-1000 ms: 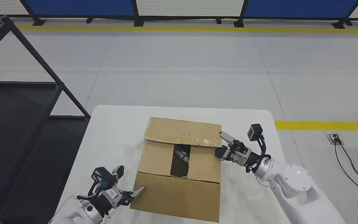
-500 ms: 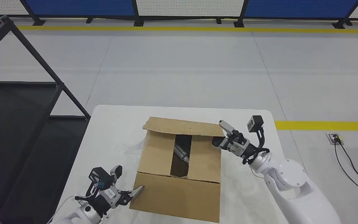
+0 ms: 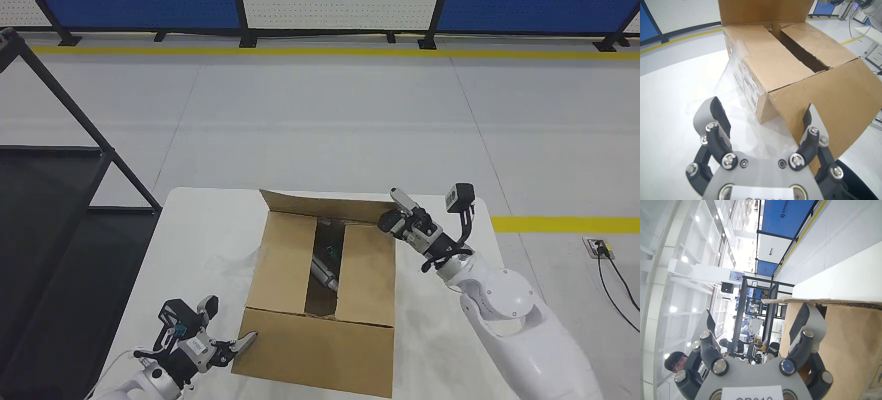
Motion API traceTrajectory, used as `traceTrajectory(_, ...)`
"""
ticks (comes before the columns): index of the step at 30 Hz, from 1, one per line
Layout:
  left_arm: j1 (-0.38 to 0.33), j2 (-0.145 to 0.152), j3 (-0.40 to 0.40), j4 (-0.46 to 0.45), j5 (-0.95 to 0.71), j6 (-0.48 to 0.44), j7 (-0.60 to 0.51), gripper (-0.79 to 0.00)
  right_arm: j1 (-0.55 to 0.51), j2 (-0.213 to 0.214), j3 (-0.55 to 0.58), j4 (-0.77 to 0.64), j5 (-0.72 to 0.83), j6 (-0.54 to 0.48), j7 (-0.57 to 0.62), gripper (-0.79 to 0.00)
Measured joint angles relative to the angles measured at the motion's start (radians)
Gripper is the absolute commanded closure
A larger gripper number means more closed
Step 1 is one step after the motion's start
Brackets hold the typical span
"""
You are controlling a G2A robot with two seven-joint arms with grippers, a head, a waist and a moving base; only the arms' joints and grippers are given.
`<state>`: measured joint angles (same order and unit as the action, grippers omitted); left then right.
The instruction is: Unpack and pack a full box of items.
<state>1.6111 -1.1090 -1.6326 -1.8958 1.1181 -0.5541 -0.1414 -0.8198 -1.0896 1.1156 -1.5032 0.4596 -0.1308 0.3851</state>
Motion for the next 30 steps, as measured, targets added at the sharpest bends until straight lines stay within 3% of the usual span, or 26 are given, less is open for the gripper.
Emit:
traceTrajectory(11,0.000,0.000,0.000,0.000,0.000,0.000,0.000,-0.785,0.018,-0.012,-0.020,0.011,0.007,0.015,-0.006,-0.785)
traceTrajectory(30,0.022,0.001,-0.006,-0.006,-0.001,0.042,0.023,-0.785,0.275,-0.114,-0.162,0.351,0.064,0.039,-0.093,-0.785)
